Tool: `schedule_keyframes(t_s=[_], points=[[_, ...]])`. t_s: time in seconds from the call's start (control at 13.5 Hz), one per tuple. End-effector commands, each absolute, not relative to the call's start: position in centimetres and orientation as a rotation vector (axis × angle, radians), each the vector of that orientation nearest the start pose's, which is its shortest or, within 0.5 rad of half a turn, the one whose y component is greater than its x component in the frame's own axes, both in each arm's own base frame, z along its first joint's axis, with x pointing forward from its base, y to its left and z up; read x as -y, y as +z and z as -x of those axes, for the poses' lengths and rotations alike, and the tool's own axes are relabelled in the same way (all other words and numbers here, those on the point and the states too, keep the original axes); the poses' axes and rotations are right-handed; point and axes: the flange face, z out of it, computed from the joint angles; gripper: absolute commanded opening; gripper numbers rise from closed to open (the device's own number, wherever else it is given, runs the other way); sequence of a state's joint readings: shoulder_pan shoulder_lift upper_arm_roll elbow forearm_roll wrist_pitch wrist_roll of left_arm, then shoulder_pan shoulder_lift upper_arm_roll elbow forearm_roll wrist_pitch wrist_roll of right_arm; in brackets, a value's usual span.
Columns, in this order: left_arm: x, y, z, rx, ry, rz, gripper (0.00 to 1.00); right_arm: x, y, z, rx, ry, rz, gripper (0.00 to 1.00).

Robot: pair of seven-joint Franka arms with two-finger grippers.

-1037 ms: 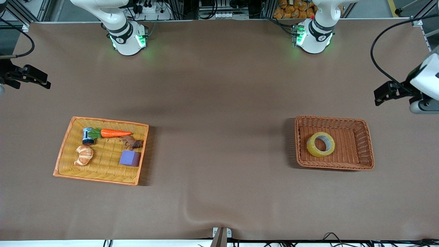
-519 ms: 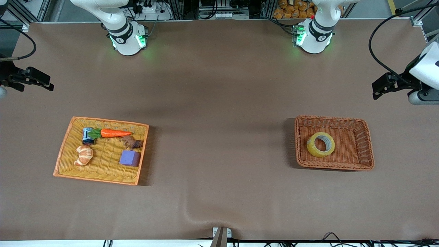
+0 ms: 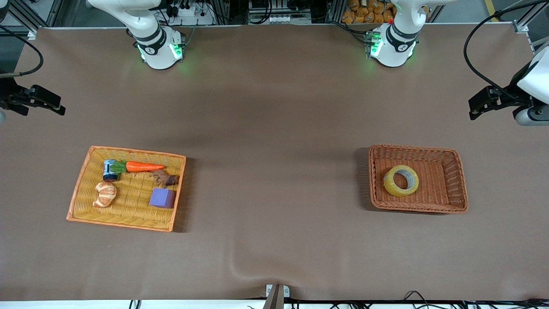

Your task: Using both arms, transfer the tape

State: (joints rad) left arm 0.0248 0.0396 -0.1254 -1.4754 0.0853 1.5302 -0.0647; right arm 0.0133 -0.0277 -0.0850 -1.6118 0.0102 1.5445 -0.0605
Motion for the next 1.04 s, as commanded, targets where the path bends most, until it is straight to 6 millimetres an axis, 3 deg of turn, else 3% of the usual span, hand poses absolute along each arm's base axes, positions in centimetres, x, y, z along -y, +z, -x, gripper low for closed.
schedule_keyframes(t_s=[0.0, 0.3, 0.96], points=[[4.2, 64.8, -55.6, -0.053, -0.023, 3.082, 1.00, 3.9, 62.2, -54.1, -0.007, 0.043, 3.121, 1.00], [3.5, 64.1, -55.4, -0.014, 0.038, 3.164, 1.00, 4.0, 62.3, -53.7, -0.011, 0.062, 3.118, 1.00], [4.9, 64.0, -56.0, -0.042, 0.035, 3.152, 1.00, 3.9, 63.0, -53.8, -0.018, 0.046, 3.121, 1.00]])
